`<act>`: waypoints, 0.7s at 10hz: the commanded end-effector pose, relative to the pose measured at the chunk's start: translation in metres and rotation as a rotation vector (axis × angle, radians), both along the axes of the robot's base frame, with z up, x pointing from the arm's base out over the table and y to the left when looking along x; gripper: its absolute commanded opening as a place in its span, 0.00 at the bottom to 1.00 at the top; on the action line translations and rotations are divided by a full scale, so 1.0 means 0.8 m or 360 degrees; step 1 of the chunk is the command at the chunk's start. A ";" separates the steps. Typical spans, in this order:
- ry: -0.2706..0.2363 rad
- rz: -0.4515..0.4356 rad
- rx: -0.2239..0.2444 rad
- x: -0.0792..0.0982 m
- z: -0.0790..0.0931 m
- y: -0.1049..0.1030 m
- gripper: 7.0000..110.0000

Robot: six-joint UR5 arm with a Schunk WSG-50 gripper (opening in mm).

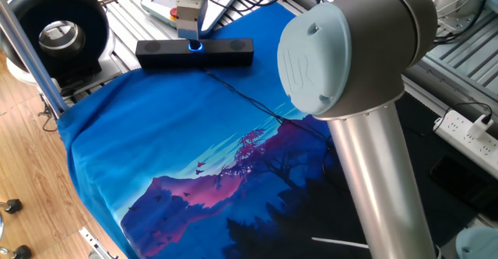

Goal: Turn the knob to increase the volume of the speaker

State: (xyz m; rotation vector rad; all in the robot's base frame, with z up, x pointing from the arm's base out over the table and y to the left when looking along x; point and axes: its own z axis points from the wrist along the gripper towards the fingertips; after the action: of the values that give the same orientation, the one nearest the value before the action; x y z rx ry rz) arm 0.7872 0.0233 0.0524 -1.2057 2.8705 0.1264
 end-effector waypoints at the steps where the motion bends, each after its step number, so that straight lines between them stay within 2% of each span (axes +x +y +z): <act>1: -0.0032 0.0032 0.0042 0.008 0.004 0.007 0.36; 3: -0.0042 0.0029 0.0028 0.011 0.005 0.004 0.36; 6: -0.0001 0.0091 0.0055 0.002 0.005 0.008 0.36; 7: 0.0000 0.0111 0.0029 0.002 0.004 0.002 0.36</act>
State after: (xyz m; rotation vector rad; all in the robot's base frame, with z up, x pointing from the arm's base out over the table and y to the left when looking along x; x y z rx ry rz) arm 0.7908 0.0262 0.0545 -1.2672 2.8315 0.1422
